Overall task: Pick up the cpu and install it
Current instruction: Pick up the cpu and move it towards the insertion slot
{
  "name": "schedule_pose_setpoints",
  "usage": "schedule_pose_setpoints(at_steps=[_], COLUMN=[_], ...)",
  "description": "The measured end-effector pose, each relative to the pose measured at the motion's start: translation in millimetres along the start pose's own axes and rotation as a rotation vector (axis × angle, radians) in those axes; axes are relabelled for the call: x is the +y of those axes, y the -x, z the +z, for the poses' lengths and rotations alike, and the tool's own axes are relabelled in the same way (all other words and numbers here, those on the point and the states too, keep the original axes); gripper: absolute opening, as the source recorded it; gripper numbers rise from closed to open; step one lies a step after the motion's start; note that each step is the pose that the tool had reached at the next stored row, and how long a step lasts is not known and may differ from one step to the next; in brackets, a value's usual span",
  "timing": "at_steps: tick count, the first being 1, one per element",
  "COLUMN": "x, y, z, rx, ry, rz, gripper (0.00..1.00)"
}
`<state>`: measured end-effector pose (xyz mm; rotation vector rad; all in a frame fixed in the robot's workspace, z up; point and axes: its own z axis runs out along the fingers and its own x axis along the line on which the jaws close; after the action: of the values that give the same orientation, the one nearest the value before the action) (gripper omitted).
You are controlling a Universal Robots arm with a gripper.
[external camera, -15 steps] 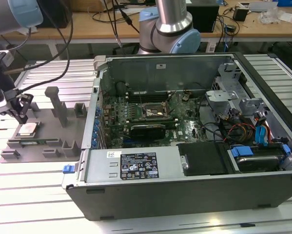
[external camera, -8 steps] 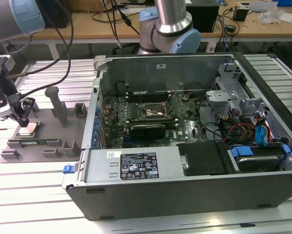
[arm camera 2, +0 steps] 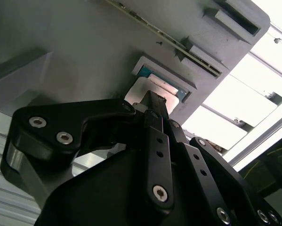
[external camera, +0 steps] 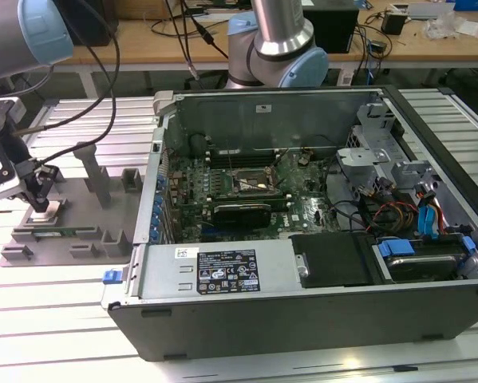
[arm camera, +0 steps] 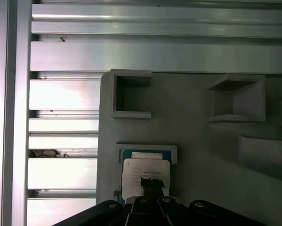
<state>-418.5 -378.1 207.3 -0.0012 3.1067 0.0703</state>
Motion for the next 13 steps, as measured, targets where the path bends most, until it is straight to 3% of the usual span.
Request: schedule_pose_setpoints(at_steps=[9,13], x=[0.0,0.0], y=[-0.1,-0.1], z=[0.3,0.5], rx=[0.0000,0.0000], ry=[-0.0001,-0.0001], rz=[0.000,0.000], gripper=[0.11,0.36])
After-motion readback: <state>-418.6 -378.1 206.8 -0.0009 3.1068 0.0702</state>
